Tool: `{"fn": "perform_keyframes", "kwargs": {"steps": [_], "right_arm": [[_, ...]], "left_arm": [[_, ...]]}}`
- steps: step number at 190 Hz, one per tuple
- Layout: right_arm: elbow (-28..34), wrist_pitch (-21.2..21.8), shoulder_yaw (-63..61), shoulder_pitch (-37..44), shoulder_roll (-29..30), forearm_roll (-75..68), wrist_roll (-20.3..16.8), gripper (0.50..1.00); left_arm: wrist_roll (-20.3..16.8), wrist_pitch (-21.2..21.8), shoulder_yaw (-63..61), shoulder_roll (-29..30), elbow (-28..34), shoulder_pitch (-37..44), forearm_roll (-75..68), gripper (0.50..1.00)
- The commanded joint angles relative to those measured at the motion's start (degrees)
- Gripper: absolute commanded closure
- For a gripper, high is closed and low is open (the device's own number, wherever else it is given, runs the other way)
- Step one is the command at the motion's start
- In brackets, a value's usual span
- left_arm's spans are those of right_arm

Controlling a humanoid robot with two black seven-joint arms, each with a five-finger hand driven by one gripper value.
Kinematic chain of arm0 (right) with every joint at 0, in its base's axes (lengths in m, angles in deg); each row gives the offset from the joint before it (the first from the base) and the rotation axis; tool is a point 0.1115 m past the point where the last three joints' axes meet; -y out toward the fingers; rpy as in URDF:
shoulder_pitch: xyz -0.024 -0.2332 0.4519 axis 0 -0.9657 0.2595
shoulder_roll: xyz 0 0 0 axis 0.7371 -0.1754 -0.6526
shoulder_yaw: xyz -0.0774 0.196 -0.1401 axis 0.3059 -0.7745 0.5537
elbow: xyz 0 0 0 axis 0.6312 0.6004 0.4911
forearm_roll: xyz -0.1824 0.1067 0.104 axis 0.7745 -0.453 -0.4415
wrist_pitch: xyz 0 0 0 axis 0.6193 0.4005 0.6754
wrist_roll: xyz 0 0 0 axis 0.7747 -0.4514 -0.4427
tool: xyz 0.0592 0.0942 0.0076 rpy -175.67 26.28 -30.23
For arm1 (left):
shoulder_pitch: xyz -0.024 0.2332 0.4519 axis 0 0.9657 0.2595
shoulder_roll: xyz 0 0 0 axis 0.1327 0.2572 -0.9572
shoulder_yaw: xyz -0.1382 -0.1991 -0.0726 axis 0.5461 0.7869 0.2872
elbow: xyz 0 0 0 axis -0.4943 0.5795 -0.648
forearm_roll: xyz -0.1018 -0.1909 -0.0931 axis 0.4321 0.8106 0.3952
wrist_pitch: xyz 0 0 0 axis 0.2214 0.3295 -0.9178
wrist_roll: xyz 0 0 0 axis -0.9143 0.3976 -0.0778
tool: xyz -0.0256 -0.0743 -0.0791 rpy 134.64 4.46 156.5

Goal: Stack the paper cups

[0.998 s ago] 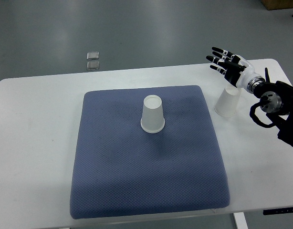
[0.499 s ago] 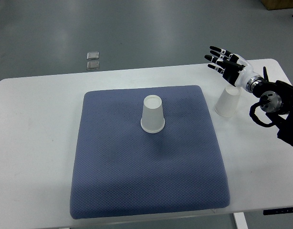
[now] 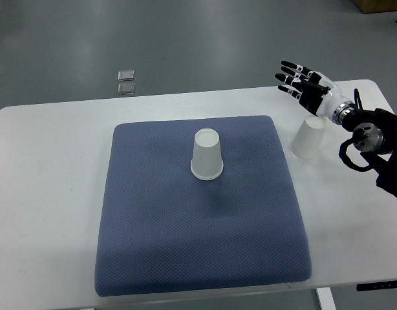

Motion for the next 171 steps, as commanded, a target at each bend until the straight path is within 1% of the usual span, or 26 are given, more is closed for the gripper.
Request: {"fn": "perform_keyframes", "kwargs": {"steps": [1,69,86,111,151,171], "right_arm": [[0.0,0.4,0.0,0.1,0.1,0.0,-0.1,0.576],[-0.1,1.2,0.1,0.8,-0.6,0.0,-0.2,0.579],[-0.1,1.2,0.2,2.1,-0.7,0.1,-0.2,0.576],[-0.2,1.2,0.3,2.9,-2.6,0.2,-0.2,0.576],[-0.2,3.6,0.3,2.7,-2.9,0.2,0.2,0.576],[-0.2,4.1,0.6,2.8,-3.0,0.3,0.3,0.576]], "left_arm": [[0.0,0.0,0.0,0.0,0.0,0.0,0.0,0.500],[0.0,0.0,0.0,0.0,0.0,0.0,0.0,0.500],[0.0,0.0,0.0,0.0,0.0,0.0,0.0,0.500],[0.0,0.0,0.0,0.0,0.0,0.0,0.0,0.500],[0.0,0.0,0.0,0.0,0.0,0.0,0.0,0.500],[0.0,0.0,0.0,0.0,0.0,0.0,0.0,0.500]]}}
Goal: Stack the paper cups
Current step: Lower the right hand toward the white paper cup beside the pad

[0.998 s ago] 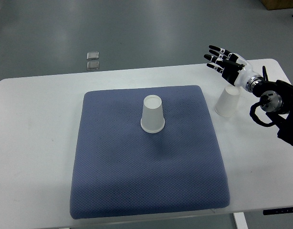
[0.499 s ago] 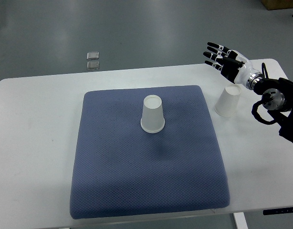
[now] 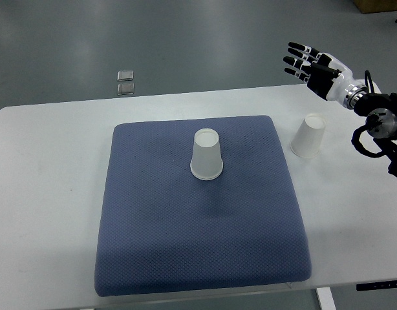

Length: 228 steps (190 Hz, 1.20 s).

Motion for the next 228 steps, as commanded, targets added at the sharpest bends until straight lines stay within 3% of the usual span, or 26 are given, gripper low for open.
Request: {"fn": "perform_keyframes", "kwargs": {"steps": [1,41,62,122,191,228], "right_arm": [[0.0,0.6,0.3,-0.1,-0.1,0.1,0.1,0.576],[0.0,1.2,1.0,0.5,-1.8,12.8,0.0,0.576],[0.0,3.7,1.0,0.3,-1.9,21.9,0.2,0.579],[0.7,6.2,1.1,0.9,-4.1,43.4,3.5,0.579],[0.7,6.2,1.4,3.1,-5.6,59.6,5.5,0.579],[0.7,4.1,5.3,4.3,-6.3,65.7,6.7,0.581]], "left_arm": [[0.0,0.0,0.0,0.0,0.0,0.0,0.0,0.500],[0.0,0.0,0.0,0.0,0.0,0.1,0.0,0.500],[0.0,0.0,0.0,0.0,0.0,0.0,0.0,0.500],[0.0,0.0,0.0,0.0,0.0,0.0,0.0,0.500],[0.0,0.0,0.0,0.0,0.0,0.1,0.0,0.500],[0.0,0.0,0.0,0.0,0.0,0.1,0.0,0.500]]}}
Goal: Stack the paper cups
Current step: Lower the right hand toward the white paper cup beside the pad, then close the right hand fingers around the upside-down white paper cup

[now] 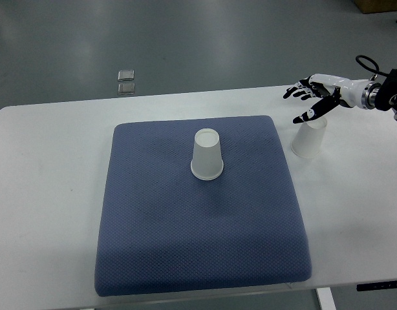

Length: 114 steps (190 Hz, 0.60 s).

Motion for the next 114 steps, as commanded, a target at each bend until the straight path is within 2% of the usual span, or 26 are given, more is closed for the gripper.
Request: {"fn": "perform_keyframes", "kwargs": {"steps": [1,114], "right_arm": [[0.0,-1.4,2.3,0.5,-0.1,2.1,0.4,0.581],[-0.1,-10.4,19.3,3.2,0.0,2.7,3.9,0.585]], "left_arm": [[0.0,0.0,0.0,0.0,0.0,0.0,0.0,0.500],[0.0,0.0,0.0,0.0,0.0,0.0,0.0,0.500]]}}
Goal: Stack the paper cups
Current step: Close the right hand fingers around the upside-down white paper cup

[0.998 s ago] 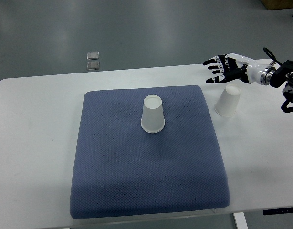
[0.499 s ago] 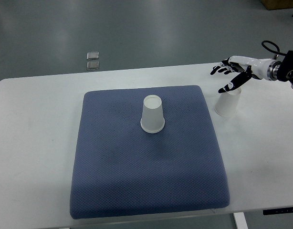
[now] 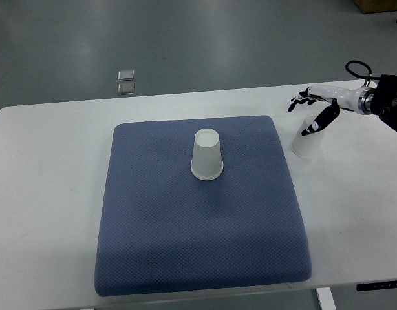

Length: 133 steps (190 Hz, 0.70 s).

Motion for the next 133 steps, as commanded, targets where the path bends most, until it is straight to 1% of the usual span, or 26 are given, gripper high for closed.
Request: {"fn": "perform_keyframes", "kwargs": {"steps": [1,79,133], "right_arm": [[-0.1,-1.1,2.0,0.3,-0.1,0.4,0.4,0.585],[-0.9,-5.3,7.1,0.3,-0.2,1.5,0.6,0.585],[-2.0,-7.0,9.0,0.2,-0.3,1.5,0.6,0.585]], "left_arm": [[0.0,0.0,0.0,0.0,0.0,0.0,0.0,0.500],[0.0,0.0,0.0,0.0,0.0,0.0,0.0,0.500],[0.0,0.0,0.0,0.0,0.0,0.0,0.0,0.500]]}}
